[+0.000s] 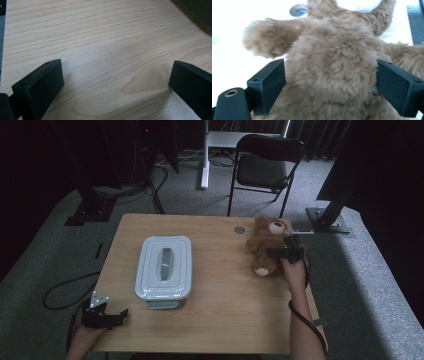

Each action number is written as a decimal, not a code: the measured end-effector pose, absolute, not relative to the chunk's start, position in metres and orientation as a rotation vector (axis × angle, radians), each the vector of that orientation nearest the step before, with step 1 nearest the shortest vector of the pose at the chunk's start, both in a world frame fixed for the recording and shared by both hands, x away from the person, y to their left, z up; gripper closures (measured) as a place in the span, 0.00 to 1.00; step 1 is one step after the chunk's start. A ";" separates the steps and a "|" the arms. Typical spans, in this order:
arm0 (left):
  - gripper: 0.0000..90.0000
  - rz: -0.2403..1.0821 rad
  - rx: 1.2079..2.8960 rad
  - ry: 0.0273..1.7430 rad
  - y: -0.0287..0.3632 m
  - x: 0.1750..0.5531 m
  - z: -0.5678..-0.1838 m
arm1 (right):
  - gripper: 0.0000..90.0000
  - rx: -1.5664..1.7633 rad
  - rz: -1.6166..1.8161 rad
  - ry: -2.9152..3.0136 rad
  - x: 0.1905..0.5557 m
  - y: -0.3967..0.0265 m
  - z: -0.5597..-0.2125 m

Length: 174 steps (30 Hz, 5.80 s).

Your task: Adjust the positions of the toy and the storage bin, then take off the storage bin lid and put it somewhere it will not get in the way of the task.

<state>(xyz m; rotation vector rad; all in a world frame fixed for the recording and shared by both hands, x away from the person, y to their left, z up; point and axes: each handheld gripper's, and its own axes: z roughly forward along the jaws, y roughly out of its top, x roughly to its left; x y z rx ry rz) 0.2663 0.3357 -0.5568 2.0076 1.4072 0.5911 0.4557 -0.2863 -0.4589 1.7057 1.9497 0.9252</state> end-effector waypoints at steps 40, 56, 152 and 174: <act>0.00 0.619 1.977 1.266 0.316 0.335 -0.521 | 0.15 1.302 1.124 2.265 0.436 -0.075 -0.495; 0.00 0.563 2.037 1.147 0.272 0.334 -0.516 | 0.14 1.281 1.146 2.302 0.446 -0.067 -0.508; 0.00 0.451 1.918 1.017 0.257 0.246 -0.449 | 0.14 1.216 1.079 2.184 0.291 -0.275 -0.553; 0.01 0.384 2.015 0.804 0.171 0.260 -0.411 | 0.14 1.294 0.975 2.192 0.286 -0.289 -0.562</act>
